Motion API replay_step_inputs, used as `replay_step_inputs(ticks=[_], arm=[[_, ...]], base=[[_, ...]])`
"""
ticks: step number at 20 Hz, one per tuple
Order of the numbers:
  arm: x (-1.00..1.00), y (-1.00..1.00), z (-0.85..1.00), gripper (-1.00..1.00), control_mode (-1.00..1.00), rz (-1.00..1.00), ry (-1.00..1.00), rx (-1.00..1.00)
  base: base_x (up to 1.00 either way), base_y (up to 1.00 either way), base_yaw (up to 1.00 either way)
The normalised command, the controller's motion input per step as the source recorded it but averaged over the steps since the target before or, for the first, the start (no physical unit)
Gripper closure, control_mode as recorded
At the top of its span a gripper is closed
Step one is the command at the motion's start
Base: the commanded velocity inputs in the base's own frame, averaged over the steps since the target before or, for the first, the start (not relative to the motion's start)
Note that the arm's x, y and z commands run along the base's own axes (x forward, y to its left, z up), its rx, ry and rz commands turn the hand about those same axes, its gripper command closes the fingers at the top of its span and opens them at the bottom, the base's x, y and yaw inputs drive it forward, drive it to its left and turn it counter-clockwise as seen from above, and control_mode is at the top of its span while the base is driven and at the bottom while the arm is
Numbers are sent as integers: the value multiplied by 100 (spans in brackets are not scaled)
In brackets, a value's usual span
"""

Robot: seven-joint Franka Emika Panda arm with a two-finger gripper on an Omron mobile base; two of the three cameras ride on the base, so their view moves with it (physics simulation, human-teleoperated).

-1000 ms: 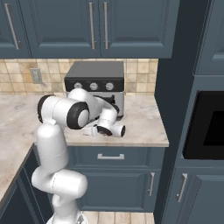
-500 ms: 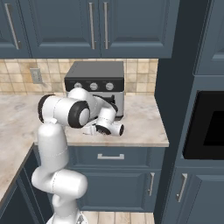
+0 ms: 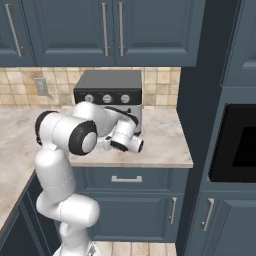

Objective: Retrieve the wine glasses from the counter and place one next to each plate.

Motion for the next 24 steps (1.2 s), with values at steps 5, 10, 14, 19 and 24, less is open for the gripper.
replay_step_inputs(ticks=[5,10,14,19,24], arm=[[-42,0,100,100,-100,0,-23,15],[-57,0,100,100,-100,0,-12,12],[-78,-8,100,100,-100,0,-4,12],[-89,-27,100,100,-100,0,-5,16],[-97,-19,98,100,-100,0,0,16]], base=[[0,0,0],[0,0,0],[0,0,0],[0,0,0],[0,0,0]])
